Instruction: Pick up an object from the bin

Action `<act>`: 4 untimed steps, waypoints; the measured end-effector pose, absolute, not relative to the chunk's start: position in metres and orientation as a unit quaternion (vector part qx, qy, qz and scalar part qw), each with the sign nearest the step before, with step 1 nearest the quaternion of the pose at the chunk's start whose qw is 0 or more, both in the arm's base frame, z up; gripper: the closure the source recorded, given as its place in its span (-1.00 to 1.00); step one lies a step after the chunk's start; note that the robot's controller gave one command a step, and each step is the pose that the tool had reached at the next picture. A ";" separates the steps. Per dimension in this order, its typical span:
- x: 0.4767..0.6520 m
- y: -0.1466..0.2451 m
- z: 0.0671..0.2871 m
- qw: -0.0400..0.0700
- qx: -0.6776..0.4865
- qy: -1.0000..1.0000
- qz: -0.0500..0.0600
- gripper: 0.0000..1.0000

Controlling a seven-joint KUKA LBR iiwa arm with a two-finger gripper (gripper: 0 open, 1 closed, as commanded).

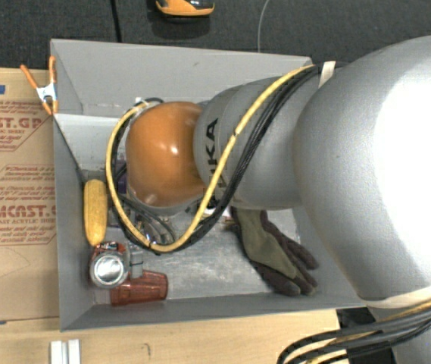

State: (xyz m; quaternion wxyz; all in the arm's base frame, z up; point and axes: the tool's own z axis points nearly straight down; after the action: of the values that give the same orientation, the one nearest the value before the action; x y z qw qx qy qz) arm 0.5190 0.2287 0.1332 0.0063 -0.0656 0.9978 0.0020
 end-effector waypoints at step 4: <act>0.491 0.210 0.088 0.008 -0.128 0.992 0.001 -1.00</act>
Offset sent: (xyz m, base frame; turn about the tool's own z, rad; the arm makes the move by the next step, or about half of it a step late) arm -0.0147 0.0146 -0.0632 -0.4239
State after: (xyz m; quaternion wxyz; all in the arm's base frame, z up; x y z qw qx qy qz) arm 0.4909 0.2103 0.0885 0.0082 -0.1278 0.9918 0.0014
